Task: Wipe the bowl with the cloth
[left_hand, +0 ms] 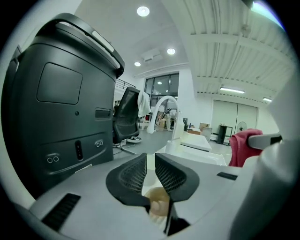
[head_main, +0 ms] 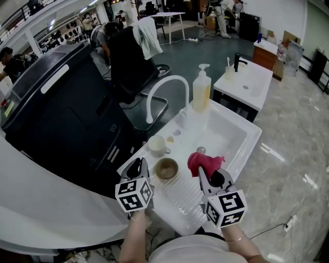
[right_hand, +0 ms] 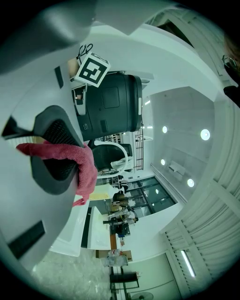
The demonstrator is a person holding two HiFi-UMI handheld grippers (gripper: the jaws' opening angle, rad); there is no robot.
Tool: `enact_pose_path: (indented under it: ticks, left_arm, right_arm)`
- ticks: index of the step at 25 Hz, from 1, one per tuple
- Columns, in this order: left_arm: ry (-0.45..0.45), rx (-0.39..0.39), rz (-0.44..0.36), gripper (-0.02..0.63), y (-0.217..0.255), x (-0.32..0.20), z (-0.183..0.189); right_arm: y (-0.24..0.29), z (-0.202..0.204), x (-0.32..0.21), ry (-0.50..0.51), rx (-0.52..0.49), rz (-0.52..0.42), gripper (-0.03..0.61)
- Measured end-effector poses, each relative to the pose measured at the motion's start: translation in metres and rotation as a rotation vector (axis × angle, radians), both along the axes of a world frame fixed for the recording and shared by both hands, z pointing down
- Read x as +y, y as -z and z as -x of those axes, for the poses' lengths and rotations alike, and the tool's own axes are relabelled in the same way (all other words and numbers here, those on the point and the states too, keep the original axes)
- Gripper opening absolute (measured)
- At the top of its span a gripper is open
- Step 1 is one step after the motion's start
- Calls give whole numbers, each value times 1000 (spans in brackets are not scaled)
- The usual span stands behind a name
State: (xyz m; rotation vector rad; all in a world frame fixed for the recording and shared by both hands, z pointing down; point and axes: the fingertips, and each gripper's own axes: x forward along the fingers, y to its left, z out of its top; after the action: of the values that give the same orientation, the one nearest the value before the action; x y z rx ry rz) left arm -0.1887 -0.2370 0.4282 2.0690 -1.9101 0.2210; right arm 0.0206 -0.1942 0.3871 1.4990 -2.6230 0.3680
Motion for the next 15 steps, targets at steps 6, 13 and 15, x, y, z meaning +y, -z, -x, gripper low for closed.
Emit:
enact_pose_path:
  ticks: [6,13,15]
  left_arm:
    - [-11,17,-84,61,28,21,-1]
    - [-21,7,-142,52,48,45,-1]
    - [-23,13,-150,52,51,50,-2]
  right_arm:
    - [0,1,0,2,0,-5,35]
    - [-1,4,2,8,-8,1,35]
    - [-1,4,3,9,-9,-2,35]
